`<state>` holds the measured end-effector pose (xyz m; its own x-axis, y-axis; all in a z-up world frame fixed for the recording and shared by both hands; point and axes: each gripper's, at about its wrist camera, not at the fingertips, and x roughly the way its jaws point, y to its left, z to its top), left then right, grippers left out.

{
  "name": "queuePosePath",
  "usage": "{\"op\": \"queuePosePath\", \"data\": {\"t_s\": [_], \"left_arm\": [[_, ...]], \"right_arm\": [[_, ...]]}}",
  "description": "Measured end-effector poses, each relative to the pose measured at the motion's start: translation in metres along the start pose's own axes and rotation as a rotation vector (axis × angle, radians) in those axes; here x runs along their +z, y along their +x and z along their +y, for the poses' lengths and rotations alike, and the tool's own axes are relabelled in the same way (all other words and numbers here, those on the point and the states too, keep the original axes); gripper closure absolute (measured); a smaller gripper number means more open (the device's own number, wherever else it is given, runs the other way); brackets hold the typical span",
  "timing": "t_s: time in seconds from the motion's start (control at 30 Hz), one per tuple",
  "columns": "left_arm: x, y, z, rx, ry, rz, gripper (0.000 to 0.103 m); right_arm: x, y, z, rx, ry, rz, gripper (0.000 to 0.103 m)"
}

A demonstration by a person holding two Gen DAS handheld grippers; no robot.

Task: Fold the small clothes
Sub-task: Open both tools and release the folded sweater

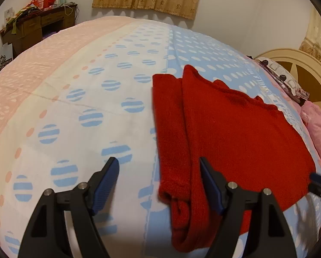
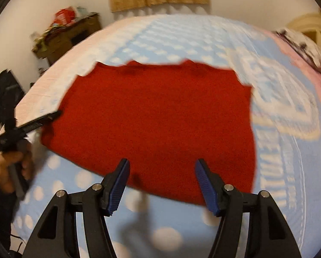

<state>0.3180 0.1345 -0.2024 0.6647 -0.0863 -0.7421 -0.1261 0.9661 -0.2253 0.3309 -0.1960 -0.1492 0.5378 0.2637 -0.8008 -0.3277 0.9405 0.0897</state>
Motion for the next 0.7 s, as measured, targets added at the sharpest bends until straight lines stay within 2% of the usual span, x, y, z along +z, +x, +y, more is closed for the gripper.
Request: {"op": "queuePosePath", "data": {"t_s": [0.13, 0.23, 0.33, 0.4, 0.47, 0.7], "left_arm": [[-0.002, -0.001, 0.000, 0.002, 0.001, -0.007, 0.024], [-0.003, -0.002, 0.001, 0.004, -0.002, -0.010, 0.022], [-0.004, -0.002, 0.002, 0.002, -0.007, -0.011, 0.020], [-0.004, -0.002, 0.002, -0.002, -0.008, -0.011, 0.019], [-0.005, -0.003, 0.002, -0.002, -0.006, -0.012, 0.018], [-0.005, -0.003, 0.002, -0.008, -0.010, -0.008, 0.010]], "right_arm": [[0.028, 0.019, 0.026, 0.043, -0.027, -0.015, 0.039], [0.038, 0.042, 0.037, 0.009, -0.033, -0.007, 0.039], [0.028, 0.067, 0.048, -0.021, -0.033, 0.067, 0.039], [0.015, 0.064, 0.056, -0.061, -0.066, 0.007, 0.038], [0.005, 0.060, 0.060, -0.082, -0.092, -0.008, 0.038], [-0.004, 0.054, 0.076, -0.148, -0.143, 0.013, 0.038]]}}
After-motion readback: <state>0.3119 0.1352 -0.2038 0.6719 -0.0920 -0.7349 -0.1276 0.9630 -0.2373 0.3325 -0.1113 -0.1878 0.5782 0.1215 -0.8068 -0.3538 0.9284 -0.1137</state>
